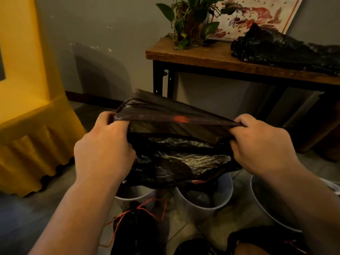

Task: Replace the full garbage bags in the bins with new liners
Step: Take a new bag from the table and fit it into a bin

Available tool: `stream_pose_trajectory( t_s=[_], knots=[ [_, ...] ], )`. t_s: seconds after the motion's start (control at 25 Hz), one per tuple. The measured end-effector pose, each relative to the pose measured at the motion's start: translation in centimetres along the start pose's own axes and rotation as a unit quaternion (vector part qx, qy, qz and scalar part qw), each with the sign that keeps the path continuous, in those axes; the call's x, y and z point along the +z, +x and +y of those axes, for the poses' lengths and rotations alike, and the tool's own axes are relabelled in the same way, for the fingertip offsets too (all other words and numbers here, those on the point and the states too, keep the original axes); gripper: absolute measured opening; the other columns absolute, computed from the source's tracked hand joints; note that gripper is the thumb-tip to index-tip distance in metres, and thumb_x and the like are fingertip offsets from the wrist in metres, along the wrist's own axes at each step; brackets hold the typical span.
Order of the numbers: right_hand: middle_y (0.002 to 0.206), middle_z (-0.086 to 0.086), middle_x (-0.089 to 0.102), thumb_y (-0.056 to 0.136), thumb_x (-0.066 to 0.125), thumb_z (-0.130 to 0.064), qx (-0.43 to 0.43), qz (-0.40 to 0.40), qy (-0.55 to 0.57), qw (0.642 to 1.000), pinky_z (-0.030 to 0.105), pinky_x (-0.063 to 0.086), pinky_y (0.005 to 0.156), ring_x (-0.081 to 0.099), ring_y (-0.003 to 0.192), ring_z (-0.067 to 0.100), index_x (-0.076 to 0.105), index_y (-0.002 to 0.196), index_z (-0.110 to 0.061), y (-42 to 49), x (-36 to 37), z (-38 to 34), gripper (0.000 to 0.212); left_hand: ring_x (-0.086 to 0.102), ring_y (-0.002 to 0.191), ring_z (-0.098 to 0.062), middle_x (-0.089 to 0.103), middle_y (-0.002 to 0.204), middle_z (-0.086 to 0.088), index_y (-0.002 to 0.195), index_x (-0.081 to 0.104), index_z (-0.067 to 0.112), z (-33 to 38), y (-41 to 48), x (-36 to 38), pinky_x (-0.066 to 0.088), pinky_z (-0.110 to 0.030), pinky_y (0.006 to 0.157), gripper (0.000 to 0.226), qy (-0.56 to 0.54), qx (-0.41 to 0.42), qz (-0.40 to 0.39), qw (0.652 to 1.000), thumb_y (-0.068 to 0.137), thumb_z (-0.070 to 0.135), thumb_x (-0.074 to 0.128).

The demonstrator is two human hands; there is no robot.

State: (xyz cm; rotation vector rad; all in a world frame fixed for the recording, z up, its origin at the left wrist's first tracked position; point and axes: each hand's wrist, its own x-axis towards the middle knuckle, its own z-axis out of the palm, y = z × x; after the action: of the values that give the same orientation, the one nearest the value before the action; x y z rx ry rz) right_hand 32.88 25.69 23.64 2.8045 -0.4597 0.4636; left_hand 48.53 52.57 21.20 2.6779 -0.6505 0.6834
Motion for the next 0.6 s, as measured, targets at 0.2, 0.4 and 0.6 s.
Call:
stream_pose_trajectory(
  t_s=[0.2, 0.4, 0.6],
  knots=[
    [0.093, 0.003, 0.058, 0.078, 0.079, -0.021, 0.035, 0.037, -0.036, 0.998, 0.019, 0.021, 0.047, 0.044, 0.055, 0.019, 0.073, 0.087, -0.02, -0.4, 0.3, 0.7, 0.011, 0.068, 0.099, -0.022, 0.06, 0.131, 0.006, 0.106, 0.072, 0.047, -0.6, 0.1, 0.5, 0.06, -0.037, 0.07, 0.033, -0.014, 0.089, -0.11, 0.99, 0.083, 0.024, 0.067],
    [0.074, -0.005, 0.049, 0.089, 0.075, -0.027, 0.105, 0.025, -0.061, 0.992, 0.025, 0.035, 0.045, 0.044, 0.047, 0.022, 0.065, 0.074, -0.022, -1.2, 0.9, 0.7, 0.018, 0.052, 0.056, -0.016, 0.054, 0.077, 0.01, 0.089, 0.069, 0.03, 1.7, -0.6, 0.6, 0.036, -0.025, 0.043, 0.009, 0.044, 0.028, -0.085, 0.995, 0.086, 0.039, 0.069],
    [0.127, 0.005, 0.059, 0.082, 0.074, -0.037, 0.012, -0.091, -0.094, 0.991, 0.027, 0.031, 0.048, 0.066, 0.063, 0.026, 0.055, 0.128, -0.045, -2.0, 1.9, 1.0, 0.05, 0.057, 0.063, -0.019, 0.059, 0.078, 0.009, 0.09, 0.071, 0.033, 2.1, -0.7, 0.7, 0.039, -0.025, 0.045, 0.014, 0.046, 0.042, -0.023, 0.998, 0.079, 0.025, 0.076]
  ],
)
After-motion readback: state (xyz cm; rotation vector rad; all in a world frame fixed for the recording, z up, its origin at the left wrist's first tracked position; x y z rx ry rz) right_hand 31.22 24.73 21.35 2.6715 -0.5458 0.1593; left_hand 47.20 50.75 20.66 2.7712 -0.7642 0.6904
